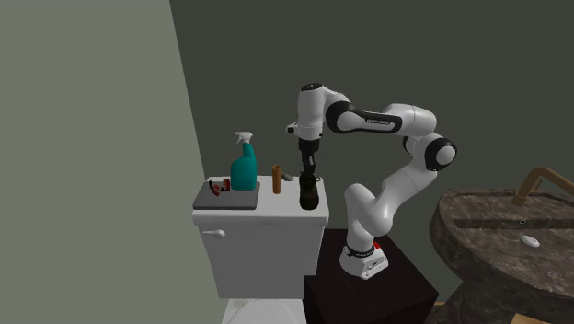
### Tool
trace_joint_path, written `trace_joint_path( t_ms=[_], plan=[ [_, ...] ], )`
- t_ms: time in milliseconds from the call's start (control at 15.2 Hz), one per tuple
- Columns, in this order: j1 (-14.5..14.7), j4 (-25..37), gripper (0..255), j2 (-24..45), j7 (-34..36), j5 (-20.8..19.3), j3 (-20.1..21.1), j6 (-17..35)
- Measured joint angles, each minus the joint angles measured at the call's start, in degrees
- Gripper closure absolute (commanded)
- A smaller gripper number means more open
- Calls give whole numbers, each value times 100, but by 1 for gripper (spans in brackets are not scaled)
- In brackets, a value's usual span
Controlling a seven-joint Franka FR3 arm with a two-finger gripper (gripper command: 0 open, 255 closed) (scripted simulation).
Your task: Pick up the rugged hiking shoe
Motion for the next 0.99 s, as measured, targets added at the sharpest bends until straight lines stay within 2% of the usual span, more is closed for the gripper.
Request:
trace_joint_path(
  t_ms=[990],
  plan=[
    [95, 1465, 255, 623, -62, 132, 103, -845]
  ],
)
